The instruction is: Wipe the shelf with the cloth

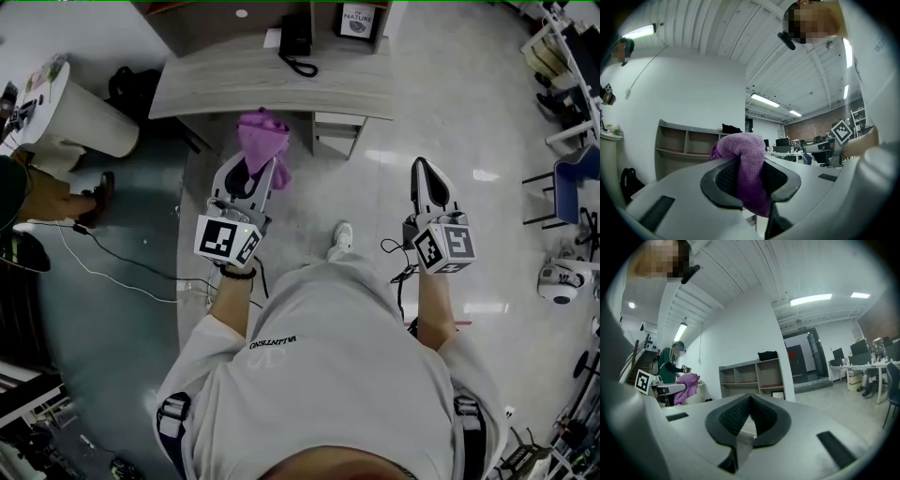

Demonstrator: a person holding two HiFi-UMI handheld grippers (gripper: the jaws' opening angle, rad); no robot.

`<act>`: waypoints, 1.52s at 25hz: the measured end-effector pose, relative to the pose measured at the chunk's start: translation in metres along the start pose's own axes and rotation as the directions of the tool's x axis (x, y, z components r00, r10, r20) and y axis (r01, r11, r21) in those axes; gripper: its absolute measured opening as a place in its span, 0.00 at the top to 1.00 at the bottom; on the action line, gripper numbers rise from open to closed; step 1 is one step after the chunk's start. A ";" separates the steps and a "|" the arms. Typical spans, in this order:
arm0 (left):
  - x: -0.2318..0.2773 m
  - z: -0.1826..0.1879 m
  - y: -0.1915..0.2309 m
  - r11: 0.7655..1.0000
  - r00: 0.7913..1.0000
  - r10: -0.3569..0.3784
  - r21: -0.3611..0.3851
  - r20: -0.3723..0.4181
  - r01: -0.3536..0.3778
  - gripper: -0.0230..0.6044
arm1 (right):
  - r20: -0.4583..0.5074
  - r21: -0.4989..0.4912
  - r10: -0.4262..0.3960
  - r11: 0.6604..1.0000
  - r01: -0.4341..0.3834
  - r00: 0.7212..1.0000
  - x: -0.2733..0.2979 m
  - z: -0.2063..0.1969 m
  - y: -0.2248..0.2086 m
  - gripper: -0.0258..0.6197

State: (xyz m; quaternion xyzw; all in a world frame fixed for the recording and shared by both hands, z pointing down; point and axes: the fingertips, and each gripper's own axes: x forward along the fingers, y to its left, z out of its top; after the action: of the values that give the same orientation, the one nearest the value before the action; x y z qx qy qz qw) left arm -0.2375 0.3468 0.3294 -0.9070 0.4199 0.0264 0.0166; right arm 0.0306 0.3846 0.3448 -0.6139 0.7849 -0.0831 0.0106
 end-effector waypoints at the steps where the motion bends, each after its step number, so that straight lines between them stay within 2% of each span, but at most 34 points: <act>1: 0.010 -0.002 0.001 1.000 1.000 0.003 0.002 -0.001 -0.003 0.80 | -0.001 -0.001 0.006 1.000 -0.006 1.000 0.008 0.002 -0.007 0.96; 10: 0.097 0.000 0.005 0.999 1.000 0.032 0.009 0.001 -0.032 0.80 | 0.005 -0.004 0.069 0.998 -0.069 0.998 0.075 0.020 -0.067 0.96; 15: 0.124 0.003 0.017 0.995 0.996 0.092 0.027 0.015 -0.092 0.80 | -0.005 -0.005 0.102 0.995 -0.102 0.995 0.104 0.019 -0.092 0.96; 21: 0.151 -0.012 0.030 0.996 0.996 0.091 0.005 -0.022 -0.091 0.80 | -0.032 0.004 0.101 0.995 -0.101 0.994 0.134 0.016 -0.110 0.96; 26: 0.187 -0.032 0.058 0.991 0.992 0.124 -0.037 -0.038 -0.125 0.80 | -0.059 0.005 0.111 0.994 -0.111 0.992 0.171 0.008 -0.117 0.96; 38: 0.328 -0.046 0.120 0.998 0.999 -0.030 -0.061 -0.034 0.028 0.80 | -0.058 -0.002 0.052 0.999 -0.052 0.997 0.297 0.021 -0.148 0.96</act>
State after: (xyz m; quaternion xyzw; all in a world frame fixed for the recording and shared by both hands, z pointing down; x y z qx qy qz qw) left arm -0.1154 0.0177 0.3542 -0.9133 0.4062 0.0231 -0.0175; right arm 0.1023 0.0609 0.3708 -0.5906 0.8008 -0.0992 -0.0109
